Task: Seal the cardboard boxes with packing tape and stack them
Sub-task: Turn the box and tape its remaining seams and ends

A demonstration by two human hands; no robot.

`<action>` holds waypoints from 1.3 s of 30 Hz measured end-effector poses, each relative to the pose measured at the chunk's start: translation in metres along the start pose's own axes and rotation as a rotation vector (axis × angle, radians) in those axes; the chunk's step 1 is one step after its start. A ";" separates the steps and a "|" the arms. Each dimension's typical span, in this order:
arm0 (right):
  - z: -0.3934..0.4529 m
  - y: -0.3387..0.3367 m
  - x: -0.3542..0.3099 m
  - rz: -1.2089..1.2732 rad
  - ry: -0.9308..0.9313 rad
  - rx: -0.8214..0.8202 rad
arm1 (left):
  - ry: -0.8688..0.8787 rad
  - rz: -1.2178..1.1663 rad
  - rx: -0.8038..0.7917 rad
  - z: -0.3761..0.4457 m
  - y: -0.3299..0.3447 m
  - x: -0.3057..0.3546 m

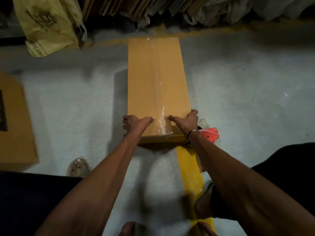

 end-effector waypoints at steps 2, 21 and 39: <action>-0.006 0.003 -0.005 -0.114 0.002 0.004 | 0.010 0.099 -0.015 -0.006 0.005 -0.001; -0.004 0.010 -0.009 -0.233 0.042 0.068 | 0.022 0.134 0.066 -0.003 0.008 0.001; -0.042 -0.020 0.025 0.029 -0.242 -0.027 | 0.218 0.144 0.008 -0.022 0.007 -0.036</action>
Point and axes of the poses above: each hand's wrist, its own z-axis towards the middle knuckle, its own y-axis out of the palm, x = y × z, the point moved 2 cm from there along z, towards the middle knuckle, and after that the axes turned 13 degrees about -y, right-handed, at the moved point
